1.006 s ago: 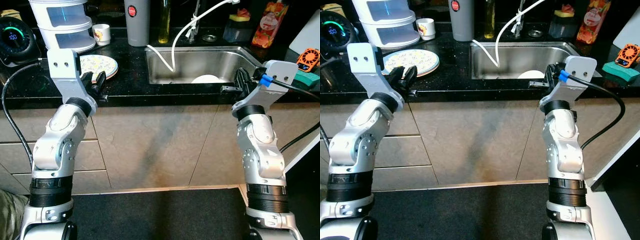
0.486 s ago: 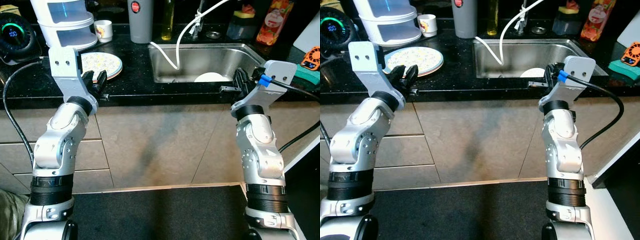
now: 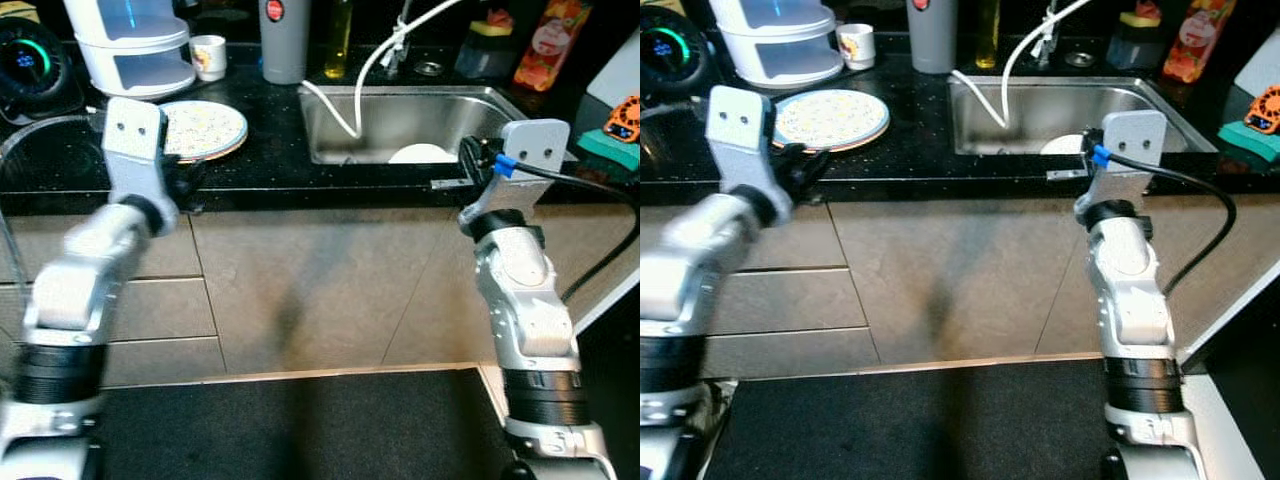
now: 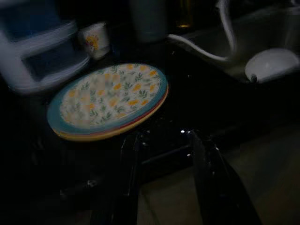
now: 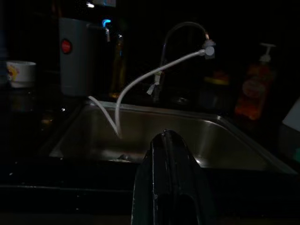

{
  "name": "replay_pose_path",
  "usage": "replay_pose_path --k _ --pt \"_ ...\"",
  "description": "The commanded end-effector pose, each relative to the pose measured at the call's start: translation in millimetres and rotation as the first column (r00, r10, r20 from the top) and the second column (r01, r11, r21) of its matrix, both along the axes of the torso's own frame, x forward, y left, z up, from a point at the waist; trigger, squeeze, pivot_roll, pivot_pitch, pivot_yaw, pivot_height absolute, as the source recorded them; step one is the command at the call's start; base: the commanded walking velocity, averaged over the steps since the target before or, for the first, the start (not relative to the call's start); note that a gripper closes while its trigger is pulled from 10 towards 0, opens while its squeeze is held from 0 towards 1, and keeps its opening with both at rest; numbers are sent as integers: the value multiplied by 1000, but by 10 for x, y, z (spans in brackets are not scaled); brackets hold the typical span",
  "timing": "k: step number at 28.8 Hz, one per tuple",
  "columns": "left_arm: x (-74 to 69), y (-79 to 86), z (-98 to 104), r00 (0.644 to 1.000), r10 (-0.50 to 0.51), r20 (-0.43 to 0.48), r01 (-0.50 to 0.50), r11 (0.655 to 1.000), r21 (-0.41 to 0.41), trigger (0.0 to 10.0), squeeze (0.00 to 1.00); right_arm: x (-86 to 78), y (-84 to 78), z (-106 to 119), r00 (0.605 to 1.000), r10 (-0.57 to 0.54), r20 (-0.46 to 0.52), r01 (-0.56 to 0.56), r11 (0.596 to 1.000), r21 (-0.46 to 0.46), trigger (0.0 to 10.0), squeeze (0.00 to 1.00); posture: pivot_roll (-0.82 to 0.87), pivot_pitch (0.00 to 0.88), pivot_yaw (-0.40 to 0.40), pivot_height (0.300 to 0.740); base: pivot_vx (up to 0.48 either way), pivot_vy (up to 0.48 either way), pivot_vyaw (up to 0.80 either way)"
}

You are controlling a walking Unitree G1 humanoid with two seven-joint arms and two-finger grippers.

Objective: Kitchen organization

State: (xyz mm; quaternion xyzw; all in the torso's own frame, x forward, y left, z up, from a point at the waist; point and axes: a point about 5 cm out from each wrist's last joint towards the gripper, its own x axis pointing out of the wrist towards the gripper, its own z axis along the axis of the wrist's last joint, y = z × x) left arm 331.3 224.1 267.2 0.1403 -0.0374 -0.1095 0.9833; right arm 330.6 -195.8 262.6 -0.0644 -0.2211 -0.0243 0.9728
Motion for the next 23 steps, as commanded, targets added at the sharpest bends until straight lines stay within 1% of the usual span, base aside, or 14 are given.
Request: replay_pose_path --k 1,3,4,7,8,9,10,11,13,14,16,17,19,23 --pt "-33 99 43 999 -19 40 16 998 60 10000 0 -45 -89 65 998 -20 54 18 999 38 10000 0 116 48 6 740 0 0 0" --pt "-36 115 41 999 -20 46 17 998 61 10000 0 -54 -89 85 997 -22 73 18 999 49 10000 0 116 48 6 740 0 0 0" --pt "-32 134 15 999 -2 33 0 999 40 10000 0 -62 -74 104 996 -17 92 11 998 66 10000 0 116 48 6 740 0 0 0" --pt "-26 128 1 999 11 34 -12 999 36 10000 0 -66 -59 111 995 -13 99 6 998 69 10000 0 119 49 7 740 0 0 0" --pt "-24 88 -13 999 10 50 -12 999 44 10000 0 -72 -33 123 994 -5 108 -2 998 70 10000 0 117 50 4 740 0 0 0" --pt "-24 88 -13 999 10 50 -12 999 44 10000 0 -72 -33 123 994 -5 108 -2 998 70 10000 0 117 50 4 740 0 0 0" --pt "-21 62 -17 998 17 67 -21 998 61 10000 0 -73 -19 128 994 -3 111 -5 997 71 10000 0 117 50 4 740 0 0 0" --pt "-21 42 -4 996 15 89 -21 998 59 10000 0 -72 -16 127 994 -2 110 -6 997 71 10000 0 114 49 1 740 0 0 0" --pt "-21 42 -4 996 15 89 -21 998 59 10000 0 -72 -16 127 994 -2 110 -6 997 71 10000 0 114 49 1 740 0 0 0" --pt "-21 32 7 995 11 103 -18 998 58 10000 0 -71 -16 126 994 -2 110 -6 997 70 10000 0 114 49 1 740 0 0 0" --pt "-2 7 25 987 41 155 -51 997 59 10000 0 -65 -3 122 994 3 106 -10 998 69 10000 0 112 49 -1 740 0 0 0" --pt "-2 7 25 987 41 155 -51 997 59 10000 0 -65 -3 122 994 3 106 -10 998 69 10000 0 112 49 -1 740 0 0 0" --pt "12 -7 25 983 53 176 -62 997 48 10000 0 -62 -2 119 994 5 106 -12 998 69 10000 0 109 49 -2 740 334 0 0" --pt "24 -13 30 981 60 183 -68 997 37 10000 0 -59 -5 120 994 3 107 -10 998 70 10000 0 107 49 -3 740 374 0 0"
